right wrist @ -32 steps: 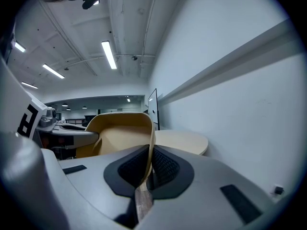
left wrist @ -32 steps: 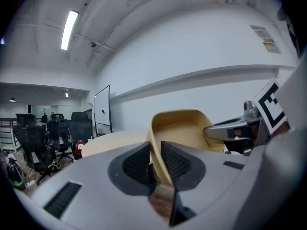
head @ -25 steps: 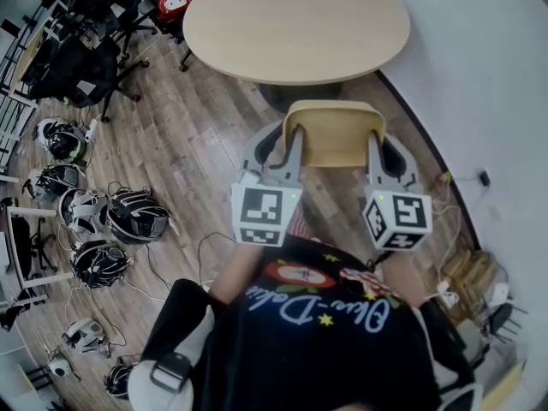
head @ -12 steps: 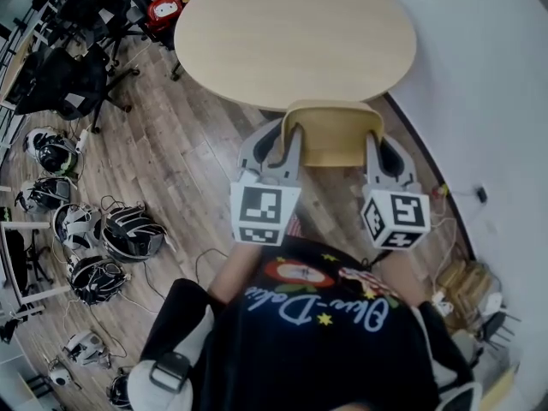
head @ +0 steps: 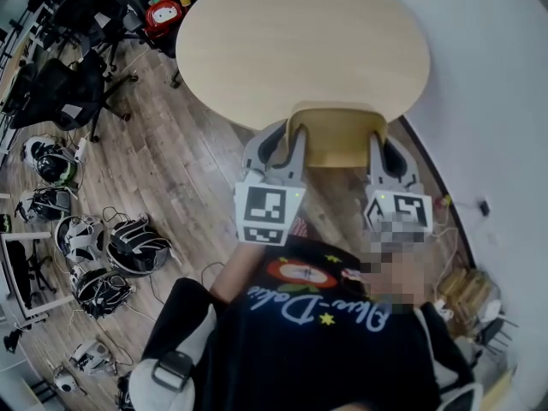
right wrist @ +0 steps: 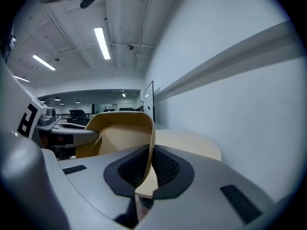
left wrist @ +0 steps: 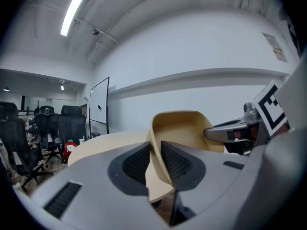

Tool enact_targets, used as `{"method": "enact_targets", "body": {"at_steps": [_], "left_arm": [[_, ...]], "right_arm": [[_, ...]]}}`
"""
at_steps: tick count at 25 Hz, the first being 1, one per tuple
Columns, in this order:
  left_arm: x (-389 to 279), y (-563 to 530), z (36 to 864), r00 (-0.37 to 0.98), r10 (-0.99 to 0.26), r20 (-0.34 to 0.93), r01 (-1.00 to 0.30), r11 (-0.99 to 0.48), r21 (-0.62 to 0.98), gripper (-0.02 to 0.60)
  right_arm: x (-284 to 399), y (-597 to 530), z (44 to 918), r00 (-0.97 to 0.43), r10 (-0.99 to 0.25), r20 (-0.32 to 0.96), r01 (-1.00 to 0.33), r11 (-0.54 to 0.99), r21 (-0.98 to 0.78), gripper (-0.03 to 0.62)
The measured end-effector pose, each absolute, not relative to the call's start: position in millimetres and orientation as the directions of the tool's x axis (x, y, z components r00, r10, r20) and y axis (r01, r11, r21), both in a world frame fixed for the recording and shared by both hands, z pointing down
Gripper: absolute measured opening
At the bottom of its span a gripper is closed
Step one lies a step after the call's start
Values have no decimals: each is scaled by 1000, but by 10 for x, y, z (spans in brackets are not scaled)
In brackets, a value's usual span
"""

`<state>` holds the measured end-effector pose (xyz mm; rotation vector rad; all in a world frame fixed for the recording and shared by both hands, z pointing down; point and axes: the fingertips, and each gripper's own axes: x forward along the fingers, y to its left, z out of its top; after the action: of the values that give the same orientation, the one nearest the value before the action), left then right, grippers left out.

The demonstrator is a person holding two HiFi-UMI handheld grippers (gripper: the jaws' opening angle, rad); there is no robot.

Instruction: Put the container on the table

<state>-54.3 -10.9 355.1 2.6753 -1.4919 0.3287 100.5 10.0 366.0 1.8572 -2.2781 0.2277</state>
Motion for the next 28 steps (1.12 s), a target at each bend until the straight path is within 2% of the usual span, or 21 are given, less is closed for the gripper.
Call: {"method": "enact_targets", "body": {"at_steps": [12,17,28], "left_arm": [[-790,-861,3639,545,-809,219,-824,-565,-36,72],[-810,-1014,3646,557,-801,220,-819,-573,-16,72],[-666,-1301,3659,520,-823,228,-843,-538,-21,72]], "right_arm": [[729,-597,3725,-174,-950,260,-983,185,19,14],[728,-727,3711,-149,-950,276,-986,163,26,14],[891,-1073,3721,-185,-941,283,-980,199,21,14]]}}
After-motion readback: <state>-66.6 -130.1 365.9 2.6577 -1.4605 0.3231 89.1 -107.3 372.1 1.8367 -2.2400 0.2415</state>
